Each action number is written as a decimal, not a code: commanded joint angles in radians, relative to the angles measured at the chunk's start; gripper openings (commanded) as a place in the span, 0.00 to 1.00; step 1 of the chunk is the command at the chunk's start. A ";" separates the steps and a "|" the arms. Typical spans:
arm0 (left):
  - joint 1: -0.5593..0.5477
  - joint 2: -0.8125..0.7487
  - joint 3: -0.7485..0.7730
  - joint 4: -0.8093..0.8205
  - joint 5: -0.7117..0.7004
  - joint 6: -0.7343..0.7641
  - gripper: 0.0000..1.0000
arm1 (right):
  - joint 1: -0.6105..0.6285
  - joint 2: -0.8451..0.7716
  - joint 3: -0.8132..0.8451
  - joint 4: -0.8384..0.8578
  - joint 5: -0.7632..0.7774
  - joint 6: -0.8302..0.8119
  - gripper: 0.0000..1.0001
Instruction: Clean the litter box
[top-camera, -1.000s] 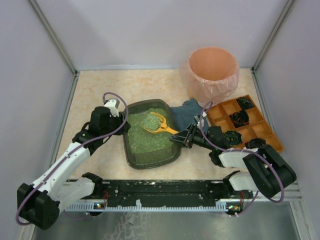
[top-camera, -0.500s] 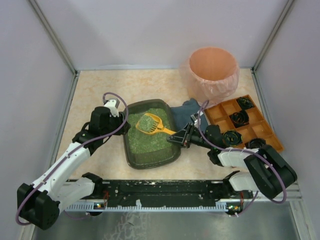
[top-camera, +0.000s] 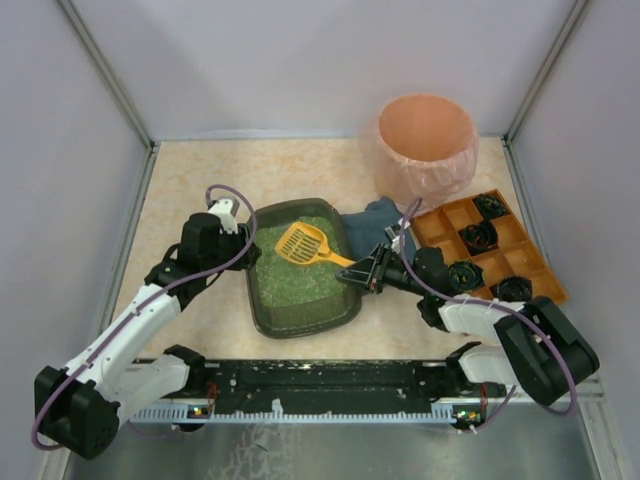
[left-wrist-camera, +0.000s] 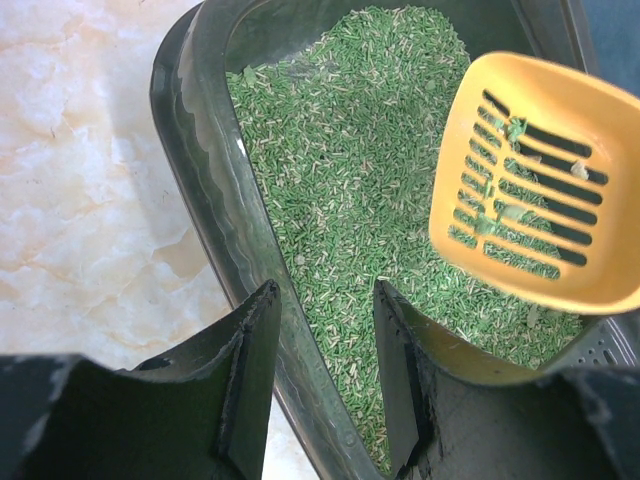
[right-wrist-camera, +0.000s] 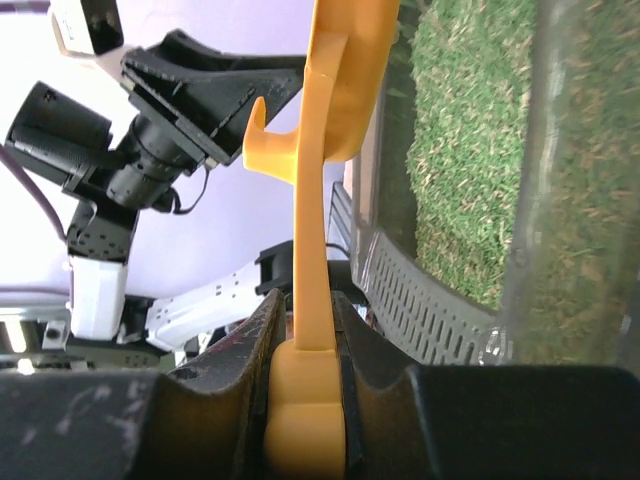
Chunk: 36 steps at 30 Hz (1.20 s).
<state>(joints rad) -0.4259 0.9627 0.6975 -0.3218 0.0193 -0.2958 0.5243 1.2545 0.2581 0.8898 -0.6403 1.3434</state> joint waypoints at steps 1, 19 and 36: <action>-0.003 0.002 0.007 0.000 0.005 -0.002 0.48 | -0.029 -0.044 0.017 0.009 0.033 -0.020 0.00; -0.003 0.015 0.009 0.003 0.005 -0.008 0.48 | 0.198 -0.074 0.529 -1.212 0.382 -0.422 0.00; -0.003 0.016 0.010 -0.005 0.001 -0.013 0.47 | 0.310 0.266 1.131 -1.909 0.443 -0.586 0.00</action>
<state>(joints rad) -0.4259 0.9802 0.6975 -0.3229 0.0185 -0.2993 0.7929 1.4700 1.2926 -0.8410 -0.2020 0.8154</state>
